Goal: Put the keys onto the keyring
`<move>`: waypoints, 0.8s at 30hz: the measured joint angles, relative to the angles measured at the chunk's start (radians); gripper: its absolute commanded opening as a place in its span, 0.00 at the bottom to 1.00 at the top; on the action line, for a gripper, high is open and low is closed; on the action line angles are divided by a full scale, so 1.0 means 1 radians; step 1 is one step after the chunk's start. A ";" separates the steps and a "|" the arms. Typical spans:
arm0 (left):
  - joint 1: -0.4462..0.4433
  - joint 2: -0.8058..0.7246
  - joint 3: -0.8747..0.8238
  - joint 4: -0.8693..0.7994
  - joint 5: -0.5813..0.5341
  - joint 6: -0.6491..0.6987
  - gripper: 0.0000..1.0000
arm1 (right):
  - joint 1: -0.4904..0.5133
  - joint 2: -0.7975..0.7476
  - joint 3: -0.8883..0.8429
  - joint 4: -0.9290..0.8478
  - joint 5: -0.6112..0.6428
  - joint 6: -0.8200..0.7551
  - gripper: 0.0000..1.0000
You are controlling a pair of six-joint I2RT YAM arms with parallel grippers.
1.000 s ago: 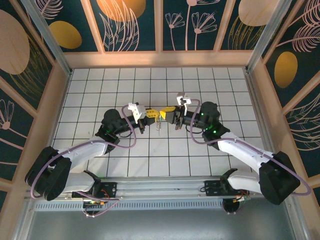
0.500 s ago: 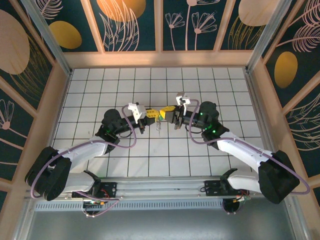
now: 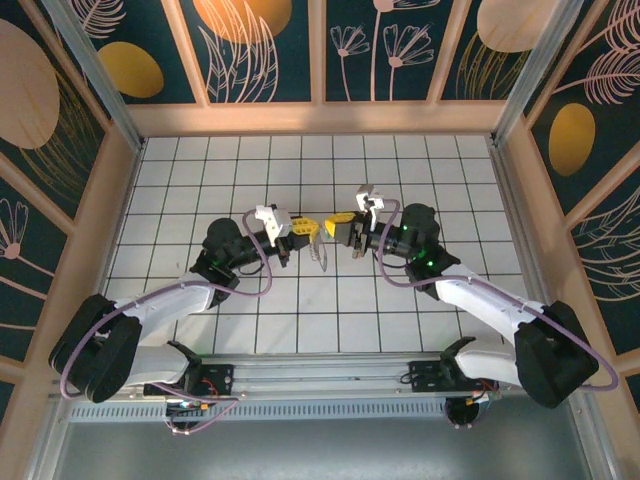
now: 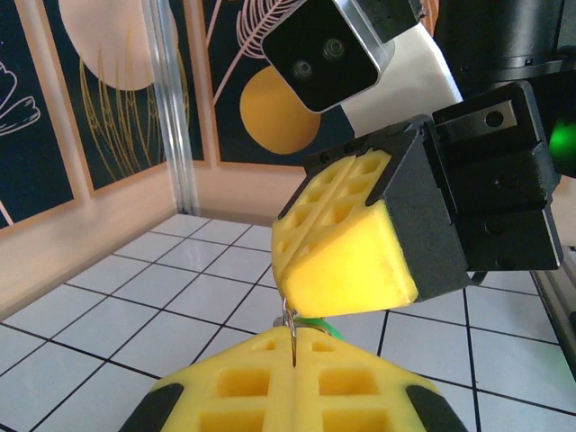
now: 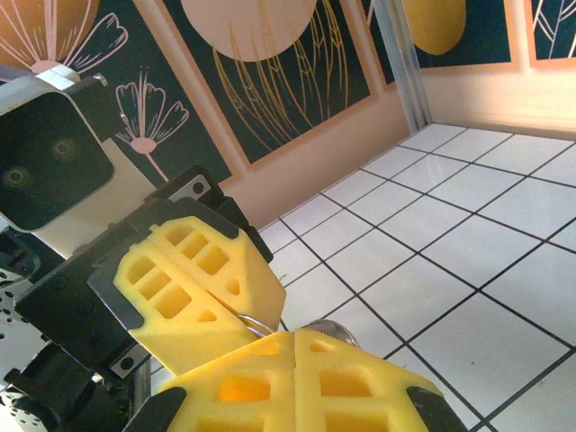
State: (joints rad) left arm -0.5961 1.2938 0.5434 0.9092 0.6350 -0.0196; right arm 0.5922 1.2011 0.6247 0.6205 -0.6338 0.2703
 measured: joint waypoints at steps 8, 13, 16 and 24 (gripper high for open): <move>0.000 -0.001 0.000 0.007 0.001 -0.010 0.00 | -0.002 0.000 -0.001 0.000 -0.020 0.000 0.00; 0.000 -0.003 0.000 0.015 0.004 -0.015 0.00 | -0.004 0.009 -0.001 0.001 -0.040 0.001 0.00; 0.000 -0.003 0.000 0.014 0.004 -0.019 0.00 | -0.008 0.015 -0.001 0.002 -0.050 0.001 0.00; 0.000 -0.004 0.000 0.032 0.008 -0.023 0.00 | -0.048 0.026 -0.014 0.020 -0.087 0.041 0.30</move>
State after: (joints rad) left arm -0.5961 1.2896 0.5430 0.9409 0.6430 -0.0422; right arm 0.5446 1.2266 0.6109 0.6407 -0.7208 0.3115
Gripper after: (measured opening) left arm 0.044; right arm 0.244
